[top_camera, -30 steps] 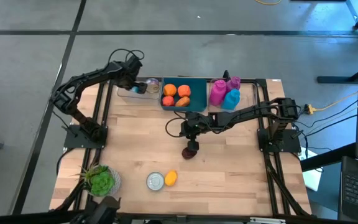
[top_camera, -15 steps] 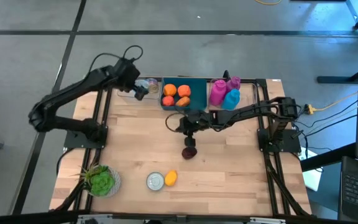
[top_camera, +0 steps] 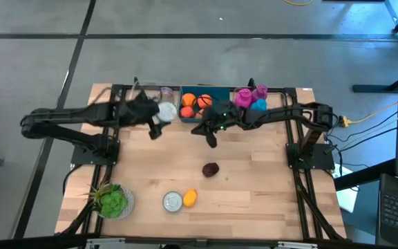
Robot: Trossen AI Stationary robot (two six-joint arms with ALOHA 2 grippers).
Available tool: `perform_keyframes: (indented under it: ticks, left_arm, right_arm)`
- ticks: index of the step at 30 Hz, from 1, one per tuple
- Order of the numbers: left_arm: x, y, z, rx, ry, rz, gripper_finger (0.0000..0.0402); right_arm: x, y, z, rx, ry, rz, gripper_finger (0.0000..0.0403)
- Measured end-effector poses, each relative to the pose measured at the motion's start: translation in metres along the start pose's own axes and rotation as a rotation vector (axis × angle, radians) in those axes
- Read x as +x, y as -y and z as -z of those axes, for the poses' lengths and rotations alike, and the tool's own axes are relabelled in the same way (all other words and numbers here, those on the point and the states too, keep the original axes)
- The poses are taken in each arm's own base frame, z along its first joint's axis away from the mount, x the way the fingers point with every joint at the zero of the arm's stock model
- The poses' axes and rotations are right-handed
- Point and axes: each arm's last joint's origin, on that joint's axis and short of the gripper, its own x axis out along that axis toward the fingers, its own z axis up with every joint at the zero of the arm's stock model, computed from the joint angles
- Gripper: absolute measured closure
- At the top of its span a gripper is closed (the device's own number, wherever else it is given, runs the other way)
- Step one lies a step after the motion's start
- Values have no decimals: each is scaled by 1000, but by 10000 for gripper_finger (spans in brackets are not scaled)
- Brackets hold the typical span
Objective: Pick & Place Food Item
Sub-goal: Put the top yellow blue tuna can into the left transparent bin
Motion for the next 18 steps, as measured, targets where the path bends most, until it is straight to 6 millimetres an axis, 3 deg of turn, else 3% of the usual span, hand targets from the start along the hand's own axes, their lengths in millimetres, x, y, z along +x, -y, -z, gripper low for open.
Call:
perform_keyframes:
  ticks: [5, 11, 18]
  left_arm:
    - [14, 33, 21, 102, 79, 34, 64]
    - [17, 59, 34, 283, 123, -92, 64]
    - [20, 82, 37, 419, 136, -137, 64]
  right_arm:
    - [-3, 3, -3, 57, 14, -84, 375]
    - [-9, -6, -23, 104, 111, -417, 375]
    - [-13, -11, -35, 140, 209, -462, 375]
